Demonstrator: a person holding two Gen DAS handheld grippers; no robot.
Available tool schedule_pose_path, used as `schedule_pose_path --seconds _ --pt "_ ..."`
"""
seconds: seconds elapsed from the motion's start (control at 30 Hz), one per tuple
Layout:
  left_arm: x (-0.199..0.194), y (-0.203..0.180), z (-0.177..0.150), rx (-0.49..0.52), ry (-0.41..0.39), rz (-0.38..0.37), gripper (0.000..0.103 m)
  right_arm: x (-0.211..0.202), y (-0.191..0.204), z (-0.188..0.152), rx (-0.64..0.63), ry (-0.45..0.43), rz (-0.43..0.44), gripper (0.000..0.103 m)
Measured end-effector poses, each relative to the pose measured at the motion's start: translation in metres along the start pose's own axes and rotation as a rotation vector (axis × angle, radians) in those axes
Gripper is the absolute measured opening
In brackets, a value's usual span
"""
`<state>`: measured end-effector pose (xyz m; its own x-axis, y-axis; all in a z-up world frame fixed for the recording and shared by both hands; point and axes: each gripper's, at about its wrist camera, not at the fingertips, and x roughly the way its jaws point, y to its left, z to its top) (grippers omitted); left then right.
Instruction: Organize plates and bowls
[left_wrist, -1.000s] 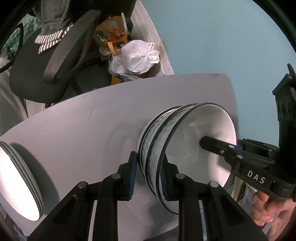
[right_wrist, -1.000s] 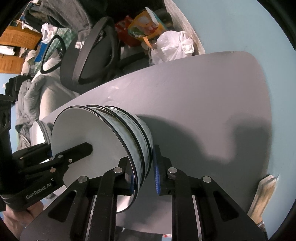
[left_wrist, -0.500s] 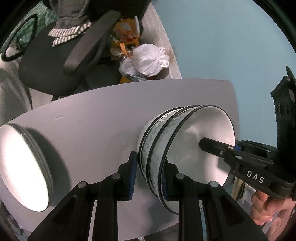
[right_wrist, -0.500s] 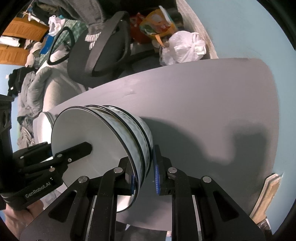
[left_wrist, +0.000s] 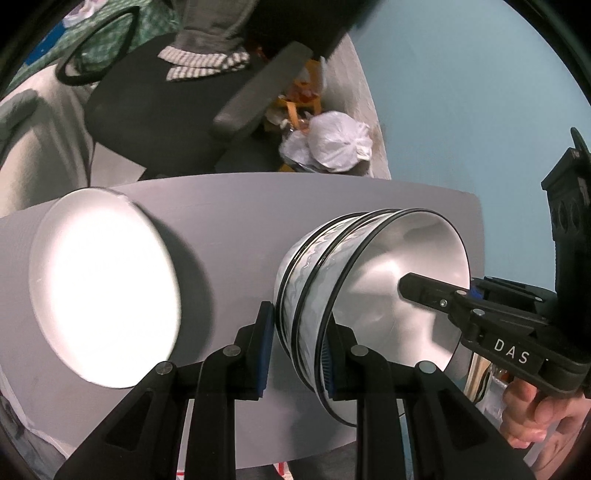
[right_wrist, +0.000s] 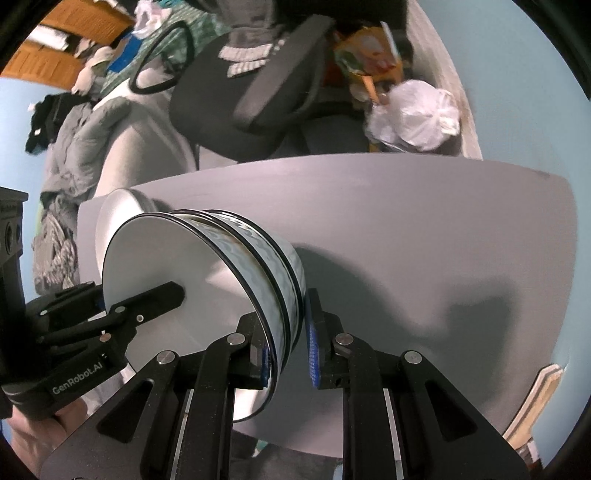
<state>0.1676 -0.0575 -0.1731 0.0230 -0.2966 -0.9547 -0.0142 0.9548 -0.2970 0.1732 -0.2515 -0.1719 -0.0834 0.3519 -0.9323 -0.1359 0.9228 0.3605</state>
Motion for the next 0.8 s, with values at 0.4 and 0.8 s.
schedule_pose_path --seconds 0.4,0.8 --pt "-0.049 0.072 -0.031 -0.118 -0.087 0.013 0.022 0.012 0.084 0.015 -0.135 0.004 0.003 0.016" --pt "-0.067 0.143 -0.047 -0.251 -0.112 0.033 0.022 0.039 0.158 0.031 -0.265 0.040 -0.005 0.016"
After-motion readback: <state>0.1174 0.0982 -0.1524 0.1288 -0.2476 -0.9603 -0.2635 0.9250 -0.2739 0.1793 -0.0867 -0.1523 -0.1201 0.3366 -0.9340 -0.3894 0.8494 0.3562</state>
